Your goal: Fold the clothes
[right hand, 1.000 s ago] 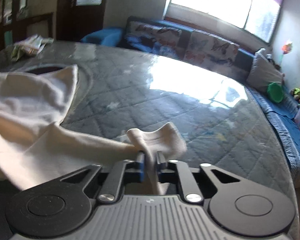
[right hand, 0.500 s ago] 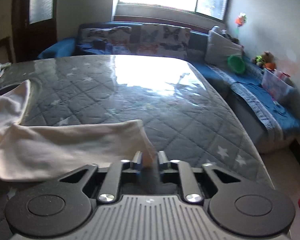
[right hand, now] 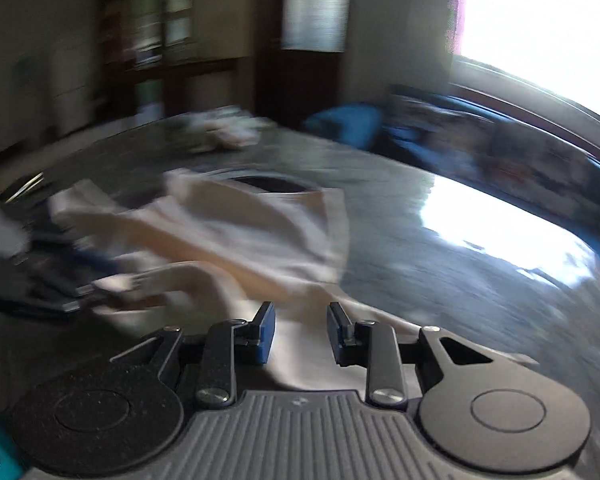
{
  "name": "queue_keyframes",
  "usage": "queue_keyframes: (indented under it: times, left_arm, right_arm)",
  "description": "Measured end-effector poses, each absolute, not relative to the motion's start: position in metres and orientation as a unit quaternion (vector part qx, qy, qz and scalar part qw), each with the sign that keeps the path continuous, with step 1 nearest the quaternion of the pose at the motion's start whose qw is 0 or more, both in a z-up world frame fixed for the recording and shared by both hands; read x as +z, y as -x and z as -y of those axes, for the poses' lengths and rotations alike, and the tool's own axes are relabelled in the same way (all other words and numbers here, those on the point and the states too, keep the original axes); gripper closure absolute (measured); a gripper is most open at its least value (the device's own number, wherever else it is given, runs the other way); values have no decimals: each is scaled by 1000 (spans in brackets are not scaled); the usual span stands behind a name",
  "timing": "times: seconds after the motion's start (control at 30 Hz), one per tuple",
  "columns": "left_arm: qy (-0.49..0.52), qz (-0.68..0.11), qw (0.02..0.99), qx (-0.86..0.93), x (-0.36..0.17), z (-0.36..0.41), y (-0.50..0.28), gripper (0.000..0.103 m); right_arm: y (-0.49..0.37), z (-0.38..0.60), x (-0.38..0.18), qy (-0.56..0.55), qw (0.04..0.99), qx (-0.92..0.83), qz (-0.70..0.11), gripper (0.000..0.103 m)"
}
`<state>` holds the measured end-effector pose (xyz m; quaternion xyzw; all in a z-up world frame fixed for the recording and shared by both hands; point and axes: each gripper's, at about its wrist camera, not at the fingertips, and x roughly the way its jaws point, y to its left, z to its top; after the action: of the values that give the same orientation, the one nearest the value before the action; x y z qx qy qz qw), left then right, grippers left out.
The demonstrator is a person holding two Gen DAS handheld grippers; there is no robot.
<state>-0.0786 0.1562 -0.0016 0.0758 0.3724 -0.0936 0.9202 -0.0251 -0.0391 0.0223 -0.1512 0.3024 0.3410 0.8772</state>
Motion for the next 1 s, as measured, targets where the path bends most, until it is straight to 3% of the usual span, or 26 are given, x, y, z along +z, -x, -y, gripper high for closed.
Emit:
queue_keyframes:
  times: [0.07,0.2,0.3,0.5,0.53,0.57,0.67,1.0]
  left_arm:
    - [-77,-375,919,-95,-4,-156,79,65]
    - [-80,-377,917,-100,-8,-155,78,80]
    - [-80,-370,920,-101,-8,-155,79,86]
    - [-73,-358,925,-105,-2,-157,86,86]
    - [-72,-357,926,-105,-2,-157,87,86]
    - [-71,-356,926,-104,-2,-157,88,86]
    - [-65,-352,928,-100,1,-160,91,86]
    - [-58,-325,936,-123,17,-171,125,86]
  right_arm:
    - [31,15,17,172,859,376,-302,75]
    - [28,-21,2,208,837,403,-307,75]
    - [23,-37,-12,224,826,408,-318,75]
    - [19,-48,-32,217,820,407,-338,77]
    - [18,-46,-33,210,822,406,-340,79]
    - [18,-45,-32,205,823,406,-341,89]
    - [22,-41,-28,202,827,405,-334,95]
    - [64,-4,20,180,820,456,-297,99]
